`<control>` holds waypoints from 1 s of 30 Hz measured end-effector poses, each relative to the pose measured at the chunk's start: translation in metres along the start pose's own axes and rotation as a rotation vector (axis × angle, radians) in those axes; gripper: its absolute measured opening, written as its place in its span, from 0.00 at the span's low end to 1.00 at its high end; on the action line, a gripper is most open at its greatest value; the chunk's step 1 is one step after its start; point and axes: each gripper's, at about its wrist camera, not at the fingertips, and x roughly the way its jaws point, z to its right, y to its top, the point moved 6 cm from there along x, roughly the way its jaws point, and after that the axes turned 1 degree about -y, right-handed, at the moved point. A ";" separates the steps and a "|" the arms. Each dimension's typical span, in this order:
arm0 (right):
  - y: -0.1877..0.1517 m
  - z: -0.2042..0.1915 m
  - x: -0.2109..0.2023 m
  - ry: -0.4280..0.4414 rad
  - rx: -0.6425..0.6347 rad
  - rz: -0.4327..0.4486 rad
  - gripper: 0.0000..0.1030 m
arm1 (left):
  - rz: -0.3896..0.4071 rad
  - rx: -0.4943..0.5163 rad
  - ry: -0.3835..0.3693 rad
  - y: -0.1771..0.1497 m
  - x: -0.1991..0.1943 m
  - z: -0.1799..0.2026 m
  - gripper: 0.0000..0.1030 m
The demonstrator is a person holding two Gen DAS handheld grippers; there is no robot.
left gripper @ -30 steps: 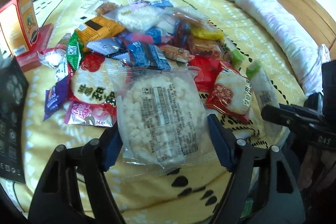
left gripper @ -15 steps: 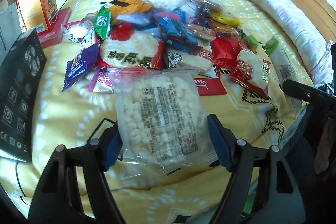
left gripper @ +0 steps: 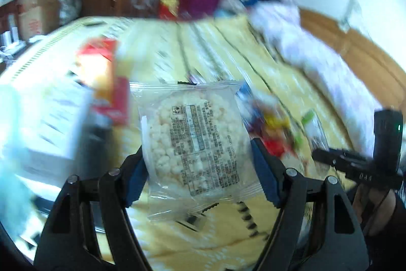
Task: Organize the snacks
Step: 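Grasp the clear rice-cracker bag with the left tool while the right tool carries the Wafer pack to the bowl, then hold both snacks over the glass bowl and open both tools to drop them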
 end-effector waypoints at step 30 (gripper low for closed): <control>0.082 -0.427 0.149 0.497 -0.401 -0.151 0.38 | 0.124 -0.303 0.589 0.001 -0.147 -0.267 0.74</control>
